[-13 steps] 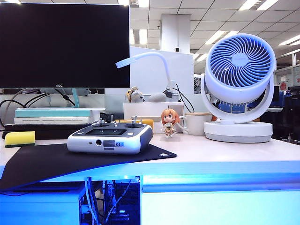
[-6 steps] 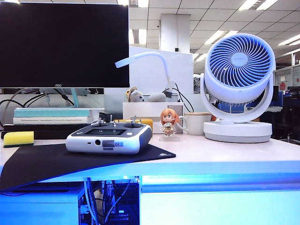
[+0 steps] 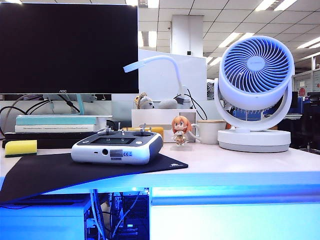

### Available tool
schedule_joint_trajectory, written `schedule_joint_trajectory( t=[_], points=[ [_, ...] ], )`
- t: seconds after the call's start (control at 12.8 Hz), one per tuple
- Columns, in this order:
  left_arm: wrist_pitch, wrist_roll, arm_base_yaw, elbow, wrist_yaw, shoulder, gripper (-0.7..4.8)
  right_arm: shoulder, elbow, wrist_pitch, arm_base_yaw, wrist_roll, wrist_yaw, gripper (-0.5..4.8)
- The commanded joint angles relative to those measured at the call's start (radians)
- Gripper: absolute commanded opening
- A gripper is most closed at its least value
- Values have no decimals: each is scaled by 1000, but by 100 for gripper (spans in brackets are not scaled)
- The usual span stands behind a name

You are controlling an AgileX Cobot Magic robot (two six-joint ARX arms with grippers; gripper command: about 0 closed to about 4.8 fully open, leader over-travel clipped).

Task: Open the drawer, place the cleaning sponge inside, then close the drawer.

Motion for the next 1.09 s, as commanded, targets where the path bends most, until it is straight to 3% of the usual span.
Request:
schedule_joint_trajectory(
  t=[0.08,0.23,0.47,0.55,0.62,0.7,0.94,1.09],
  points=[
    [-135,28,-3,245,-43,165,-5,246,239,-171,2,0,-4,-5],
    [-165,28,-4,245,-1,166,-5,363,300,-159,2,54,-93,-5],
    [-215,28,-4,245,57,166,-5,469,314,-123,2,272,-213,-5],
    [-221,30,-4,245,140,166,-5,533,313,-86,2,400,-269,-5],
    [-218,34,-4,245,164,166,-5,565,313,-59,2,416,-291,-5],
    [-218,67,-4,245,331,166,-5,652,313,62,2,445,-361,-5],
    [-218,87,-13,246,355,166,-5,738,313,156,1,515,-372,-5],
    [-218,101,-68,248,347,166,-5,795,312,161,2,523,-384,-5]
  ],
)
